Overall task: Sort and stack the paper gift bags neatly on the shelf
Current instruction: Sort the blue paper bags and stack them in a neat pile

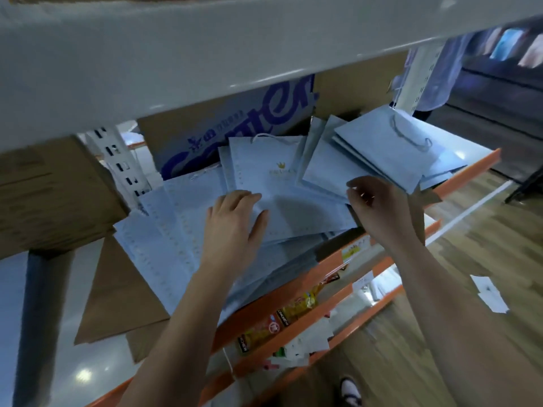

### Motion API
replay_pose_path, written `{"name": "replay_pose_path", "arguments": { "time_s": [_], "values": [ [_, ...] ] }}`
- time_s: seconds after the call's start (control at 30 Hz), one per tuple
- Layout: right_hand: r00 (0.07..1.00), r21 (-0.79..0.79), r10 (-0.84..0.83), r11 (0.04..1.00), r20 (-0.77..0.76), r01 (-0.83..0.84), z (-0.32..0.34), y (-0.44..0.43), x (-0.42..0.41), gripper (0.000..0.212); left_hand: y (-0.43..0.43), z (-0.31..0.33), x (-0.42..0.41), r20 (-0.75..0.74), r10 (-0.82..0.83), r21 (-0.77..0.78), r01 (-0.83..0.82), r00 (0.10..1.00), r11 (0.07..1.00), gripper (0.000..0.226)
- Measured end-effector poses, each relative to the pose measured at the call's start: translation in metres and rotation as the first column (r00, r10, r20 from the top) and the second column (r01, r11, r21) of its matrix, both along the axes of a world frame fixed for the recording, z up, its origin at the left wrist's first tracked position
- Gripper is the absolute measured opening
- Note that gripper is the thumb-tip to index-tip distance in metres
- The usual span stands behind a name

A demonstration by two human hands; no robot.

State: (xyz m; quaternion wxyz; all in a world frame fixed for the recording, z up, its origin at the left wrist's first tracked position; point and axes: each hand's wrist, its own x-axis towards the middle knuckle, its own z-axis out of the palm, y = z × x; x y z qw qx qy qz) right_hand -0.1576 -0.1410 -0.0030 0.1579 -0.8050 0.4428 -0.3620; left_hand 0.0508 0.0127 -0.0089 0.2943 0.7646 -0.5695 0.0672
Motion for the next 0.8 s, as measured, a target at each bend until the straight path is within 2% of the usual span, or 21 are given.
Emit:
{"name": "replay_pose_path", "arguments": {
  "time_s": [0.1, 0.23, 0.53, 0.67, 0.73, 0.8],
  "values": [
    [0.999, 0.000, -0.018, 1.000, 0.034, 0.018, -0.002, -0.036, -0.020, 0.014, -0.034, 0.001, -0.021, 0.028, 0.017, 0.015, -0.018, 0.999, 1.000, 0.050],
    [0.999, -0.016, 0.025, 1.000, 0.024, -0.024, -0.008, -0.103, -0.058, 0.009, -0.088, 0.001, -0.056, -0.011, 0.087, -0.007, -0.087, 0.996, 0.996, 0.053],
    [0.996, 0.200, 0.008, 0.980, -0.091, 0.011, -0.030, -0.220, -0.128, 0.025, -0.210, 0.022, -0.113, 0.042, 0.128, -0.001, -0.129, 0.991, 0.992, 0.048],
    [0.995, 0.259, 0.063, 0.965, -0.076, -0.042, -0.035, -0.238, -0.141, 0.026, -0.263, 0.025, -0.116, 0.027, 0.109, 0.190, -0.112, 0.994, 0.975, 0.059],
    [0.994, 0.266, 0.093, 0.961, -0.063, -0.073, -0.036, -0.243, -0.146, 0.026, -0.282, 0.023, -0.118, 0.071, 0.121, 0.290, -0.136, 0.990, 0.947, 0.063],
    [0.992, 0.276, 0.120, 0.956, -0.044, -0.104, -0.038, -0.246, -0.150, 0.026, -0.291, 0.018, -0.123, 0.125, 0.147, 0.323, -0.181, 0.981, 0.929, 0.063]
  ]
}}
